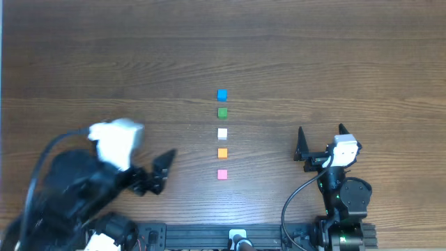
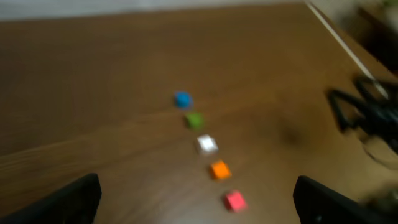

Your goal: Stack Cubes

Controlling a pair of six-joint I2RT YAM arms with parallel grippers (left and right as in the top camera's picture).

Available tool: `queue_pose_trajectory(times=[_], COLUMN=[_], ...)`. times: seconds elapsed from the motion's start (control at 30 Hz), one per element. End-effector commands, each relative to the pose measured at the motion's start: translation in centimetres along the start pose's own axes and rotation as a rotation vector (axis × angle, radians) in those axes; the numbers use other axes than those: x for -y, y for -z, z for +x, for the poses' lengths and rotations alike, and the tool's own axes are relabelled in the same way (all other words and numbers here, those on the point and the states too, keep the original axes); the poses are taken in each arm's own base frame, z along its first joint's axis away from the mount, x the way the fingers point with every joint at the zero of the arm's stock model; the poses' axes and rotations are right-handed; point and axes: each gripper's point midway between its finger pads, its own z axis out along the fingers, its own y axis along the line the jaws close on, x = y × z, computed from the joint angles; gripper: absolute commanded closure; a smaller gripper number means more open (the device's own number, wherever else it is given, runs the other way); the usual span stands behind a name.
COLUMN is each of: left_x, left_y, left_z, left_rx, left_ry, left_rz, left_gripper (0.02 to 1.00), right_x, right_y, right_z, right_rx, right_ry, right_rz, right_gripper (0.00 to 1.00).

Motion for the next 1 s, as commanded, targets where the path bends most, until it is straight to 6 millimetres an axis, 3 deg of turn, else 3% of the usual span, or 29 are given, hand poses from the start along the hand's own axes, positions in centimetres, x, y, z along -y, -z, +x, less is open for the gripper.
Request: queue_pose_trajectory(times=[0.03, 0.2, 0.4, 0.5, 0.7, 0.87, 1.0], left_x=[3.8, 6.2, 8.9, 9.1, 9.0, 7.3, 6.9], left_y=[-3.3, -7.8, -10.9, -12.2, -14.0, -15.5, -16.3], left_z=[0.6, 3.6, 8.7, 10.5, 13.6, 15.8, 17.5], left_rx=[-0.161, -0.359, -0.642, -0.726, -0.879, -0.928, -0.978], left_ry=[-0.083, -0.124, -0.093, -0.071, 0.152, 0.272, 0.313], left_rz=[0.107, 0.162, 0.283, 0.265, 0.113, -0.111, -0.184], left_gripper=[0.018, 0.018, 0.020, 0.018, 0.018, 0.020, 0.018], right_x=[-0.3, -0.3, -0.3, -0.3, -0.3, -0.3, -0.3], right_y=[0.0, 0.0, 0.0, 0.0, 0.0, 0.0, 0.0], right_z=[0.1, 0.1, 0.1, 0.1, 0.1, 0.1, 0.1], right_rx=[0.000, 0.000, 0.000, 0.000, 0.000, 0.000, 0.000], right_ry=[-0.002, -0.002, -0.002, -0.002, -0.002, -0.002, -0.002], right_rz=[-0.014, -0.014, -0.014, -0.014, -0.014, -0.014, -0.014], right_gripper=[0.009, 0.007, 0.007, 0.007, 0.009, 0.009, 0.009])
